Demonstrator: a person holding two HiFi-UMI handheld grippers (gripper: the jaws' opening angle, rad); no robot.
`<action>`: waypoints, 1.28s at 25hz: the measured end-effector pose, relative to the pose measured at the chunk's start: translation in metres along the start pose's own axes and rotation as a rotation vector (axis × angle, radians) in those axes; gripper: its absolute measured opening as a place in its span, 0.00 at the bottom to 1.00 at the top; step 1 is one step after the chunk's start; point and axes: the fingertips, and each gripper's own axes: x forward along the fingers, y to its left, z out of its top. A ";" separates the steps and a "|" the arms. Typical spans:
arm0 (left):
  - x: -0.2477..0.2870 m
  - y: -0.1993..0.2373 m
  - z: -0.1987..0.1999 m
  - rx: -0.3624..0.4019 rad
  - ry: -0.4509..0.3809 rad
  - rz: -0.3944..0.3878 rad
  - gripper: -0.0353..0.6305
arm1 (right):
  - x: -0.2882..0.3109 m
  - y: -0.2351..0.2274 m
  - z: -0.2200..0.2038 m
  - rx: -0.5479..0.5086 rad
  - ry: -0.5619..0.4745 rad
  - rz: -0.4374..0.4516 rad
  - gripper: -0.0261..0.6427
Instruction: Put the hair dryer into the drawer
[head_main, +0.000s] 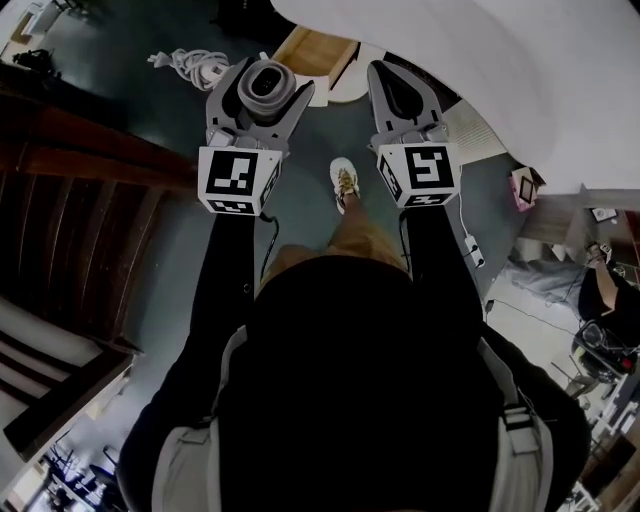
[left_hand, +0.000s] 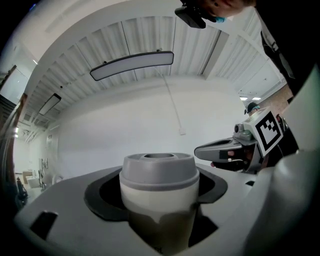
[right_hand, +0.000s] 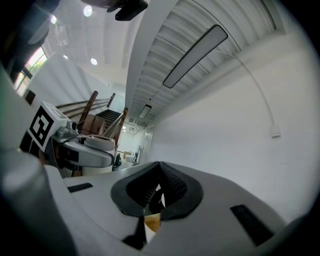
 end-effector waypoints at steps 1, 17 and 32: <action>0.013 0.003 -0.003 0.004 -0.002 -0.001 0.61 | 0.014 -0.008 -0.005 0.002 -0.001 0.011 0.08; 0.164 0.078 -0.067 -0.024 0.146 0.106 0.61 | 0.208 -0.100 -0.059 0.085 0.072 0.203 0.08; 0.206 0.060 -0.137 -0.010 0.334 -0.052 0.61 | 0.252 -0.127 -0.119 0.201 0.162 0.250 0.08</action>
